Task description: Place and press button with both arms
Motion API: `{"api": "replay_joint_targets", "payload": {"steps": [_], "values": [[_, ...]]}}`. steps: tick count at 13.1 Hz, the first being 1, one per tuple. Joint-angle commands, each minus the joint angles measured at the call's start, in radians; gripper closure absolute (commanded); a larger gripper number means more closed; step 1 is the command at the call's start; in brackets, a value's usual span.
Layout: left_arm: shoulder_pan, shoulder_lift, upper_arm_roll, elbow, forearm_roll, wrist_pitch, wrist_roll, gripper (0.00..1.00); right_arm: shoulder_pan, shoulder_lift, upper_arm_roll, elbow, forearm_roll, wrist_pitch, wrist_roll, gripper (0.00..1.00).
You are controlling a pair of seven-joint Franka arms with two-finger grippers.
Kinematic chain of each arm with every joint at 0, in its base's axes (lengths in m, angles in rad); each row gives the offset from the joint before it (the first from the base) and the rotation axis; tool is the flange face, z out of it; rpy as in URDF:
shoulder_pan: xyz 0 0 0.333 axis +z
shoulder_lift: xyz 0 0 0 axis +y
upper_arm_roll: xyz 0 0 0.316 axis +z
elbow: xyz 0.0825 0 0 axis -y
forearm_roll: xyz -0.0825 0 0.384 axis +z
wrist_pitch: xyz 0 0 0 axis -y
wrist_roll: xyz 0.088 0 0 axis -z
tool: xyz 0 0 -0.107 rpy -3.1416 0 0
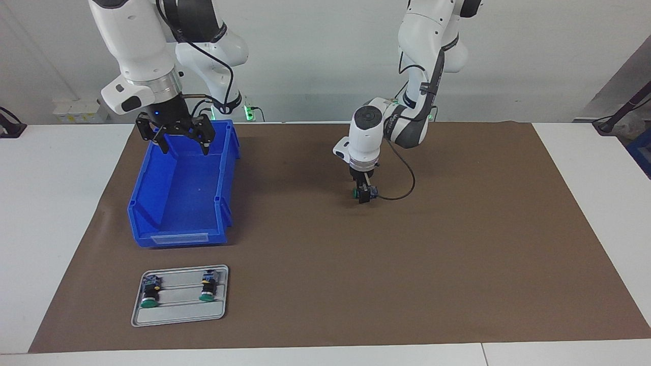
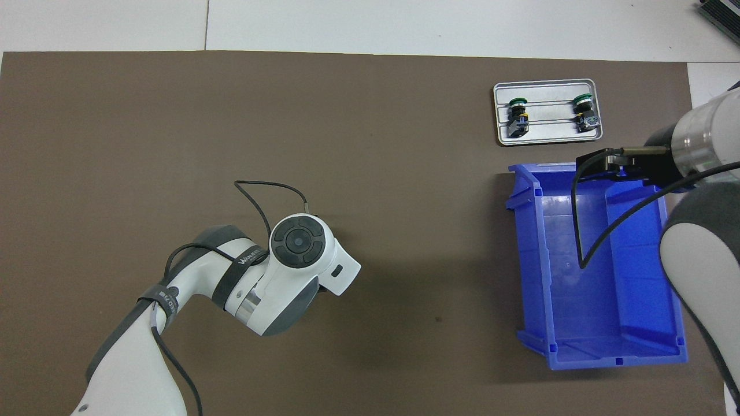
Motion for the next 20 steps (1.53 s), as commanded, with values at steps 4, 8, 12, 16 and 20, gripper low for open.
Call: {"api": "replay_joint_targets", "payload": {"steps": [4, 8, 12, 16, 20], "values": [[-0.018, -0.018, 0.018, -0.029, 0.015, 0.032, -0.053, 0.38, -0.02, -0.008, 0.0, -0.016, 0.068, 0.002, -0.053, 0.0], [-0.017, -0.009, 0.018, -0.018, 0.015, 0.058, -0.054, 0.7, -0.015, -0.011, -0.002, -0.021, 0.007, 0.004, -0.048, 0.0], [-0.006, -0.006, 0.021, -0.018, 0.018, 0.066, -0.053, 0.95, -0.017, -0.012, 0.001, -0.025, -0.004, 0.004, -0.057, 0.0], [0.034, 0.019, 0.025, 0.097, 0.015, 0.049, -0.076, 0.97, -0.02, -0.014, -0.002, -0.025, 0.008, -0.015, -0.126, 0.0], [0.135, 0.028, 0.018, 0.257, 0.004, -0.056, -0.059, 0.97, -0.02, -0.018, -0.002, -0.027, 0.011, -0.025, -0.125, 0.0]]}}
